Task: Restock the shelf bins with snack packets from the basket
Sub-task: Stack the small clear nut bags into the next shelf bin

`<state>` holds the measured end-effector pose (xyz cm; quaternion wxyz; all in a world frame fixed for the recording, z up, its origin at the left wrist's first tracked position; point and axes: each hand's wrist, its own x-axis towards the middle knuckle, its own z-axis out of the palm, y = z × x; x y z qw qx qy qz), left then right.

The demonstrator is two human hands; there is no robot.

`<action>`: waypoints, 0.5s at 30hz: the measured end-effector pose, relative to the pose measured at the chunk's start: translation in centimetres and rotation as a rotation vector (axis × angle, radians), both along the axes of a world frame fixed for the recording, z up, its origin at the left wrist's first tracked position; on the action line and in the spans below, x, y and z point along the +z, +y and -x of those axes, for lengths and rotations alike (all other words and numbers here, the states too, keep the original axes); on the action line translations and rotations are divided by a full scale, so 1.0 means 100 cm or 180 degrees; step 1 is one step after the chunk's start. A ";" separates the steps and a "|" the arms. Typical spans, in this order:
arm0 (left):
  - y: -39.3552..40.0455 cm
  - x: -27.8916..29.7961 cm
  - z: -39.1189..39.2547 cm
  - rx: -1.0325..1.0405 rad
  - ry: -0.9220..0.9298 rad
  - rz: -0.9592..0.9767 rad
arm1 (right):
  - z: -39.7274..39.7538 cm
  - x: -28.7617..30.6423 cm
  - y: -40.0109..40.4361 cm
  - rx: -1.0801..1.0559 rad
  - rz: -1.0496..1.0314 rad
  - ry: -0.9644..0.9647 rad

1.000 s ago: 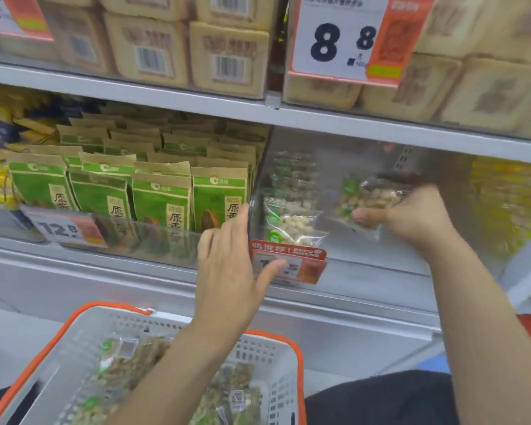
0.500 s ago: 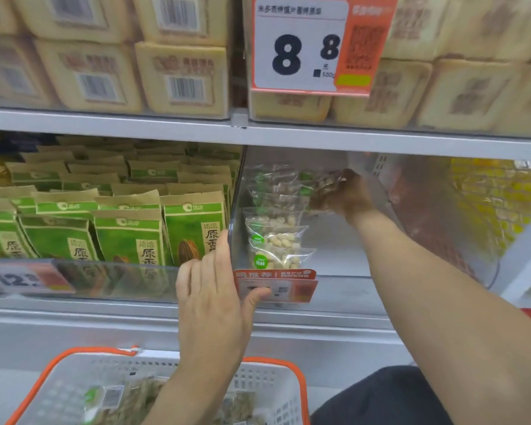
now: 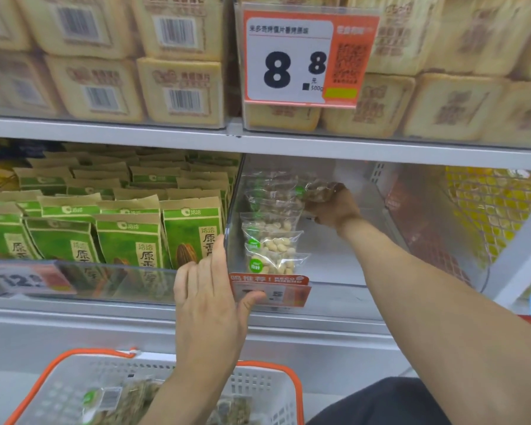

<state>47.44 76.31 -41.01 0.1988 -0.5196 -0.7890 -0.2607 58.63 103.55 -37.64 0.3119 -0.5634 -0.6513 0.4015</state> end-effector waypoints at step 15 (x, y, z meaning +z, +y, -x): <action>-0.009 0.011 0.005 -0.0523 -0.0469 0.0096 | -0.047 0.065 -0.065 -0.0136 -0.0156 -0.0637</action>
